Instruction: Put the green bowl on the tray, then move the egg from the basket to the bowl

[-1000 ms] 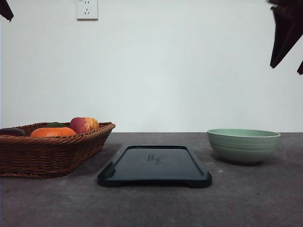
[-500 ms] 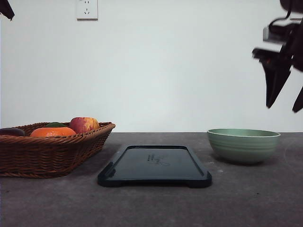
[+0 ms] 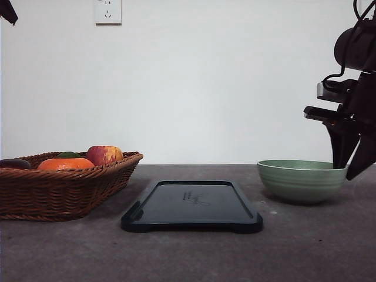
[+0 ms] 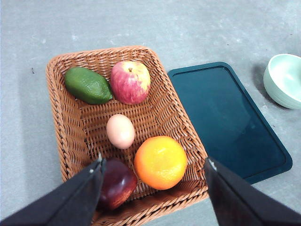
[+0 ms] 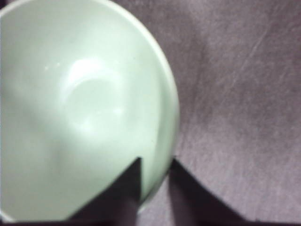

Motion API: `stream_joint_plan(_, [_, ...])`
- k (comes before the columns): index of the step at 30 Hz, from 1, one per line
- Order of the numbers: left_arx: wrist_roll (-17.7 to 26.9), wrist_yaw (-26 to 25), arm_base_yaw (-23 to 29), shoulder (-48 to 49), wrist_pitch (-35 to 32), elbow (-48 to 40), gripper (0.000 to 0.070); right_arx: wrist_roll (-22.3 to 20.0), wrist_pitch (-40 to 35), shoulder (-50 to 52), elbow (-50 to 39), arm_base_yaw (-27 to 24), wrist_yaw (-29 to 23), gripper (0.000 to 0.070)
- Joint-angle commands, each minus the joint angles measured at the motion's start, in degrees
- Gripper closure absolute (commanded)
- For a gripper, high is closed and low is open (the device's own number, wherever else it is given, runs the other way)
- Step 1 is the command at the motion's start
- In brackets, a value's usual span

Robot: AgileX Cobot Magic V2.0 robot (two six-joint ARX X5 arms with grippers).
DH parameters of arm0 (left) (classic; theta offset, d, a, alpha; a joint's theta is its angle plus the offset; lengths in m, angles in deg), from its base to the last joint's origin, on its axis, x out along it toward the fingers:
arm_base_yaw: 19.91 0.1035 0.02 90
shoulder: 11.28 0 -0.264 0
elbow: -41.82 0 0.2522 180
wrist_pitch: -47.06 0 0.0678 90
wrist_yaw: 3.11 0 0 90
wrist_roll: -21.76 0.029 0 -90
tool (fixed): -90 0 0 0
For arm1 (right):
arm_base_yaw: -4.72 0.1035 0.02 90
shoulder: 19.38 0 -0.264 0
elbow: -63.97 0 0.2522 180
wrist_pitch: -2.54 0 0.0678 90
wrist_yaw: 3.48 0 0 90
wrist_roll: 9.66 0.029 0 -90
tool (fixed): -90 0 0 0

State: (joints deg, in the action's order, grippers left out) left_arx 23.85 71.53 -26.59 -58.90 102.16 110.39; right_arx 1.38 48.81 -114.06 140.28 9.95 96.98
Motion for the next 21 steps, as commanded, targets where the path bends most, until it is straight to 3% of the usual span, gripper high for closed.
stream_joint_plan(1, [-0.21, -0.36, -0.17, -0.26, -0.61, 1.38, 0.0271, 0.52, -0.32, -0.58, 1.21, 0.09, 0.07, 0.0696])
stream_joint_plan(14, [-0.22, -0.35, -0.17, -0.26, -0.61, 1.38, 0.0271, -0.1, 1.29, 4.23, 1.57, 1.94, 3.71, 0.0696])
stream_joint_plan(21, [-0.23, -0.35, -0.17, -0.26, -0.59, 1.38, 0.0271, -1.3, 9.14, 4.54, 9.37, 6.09, 3.65, 0.0696])
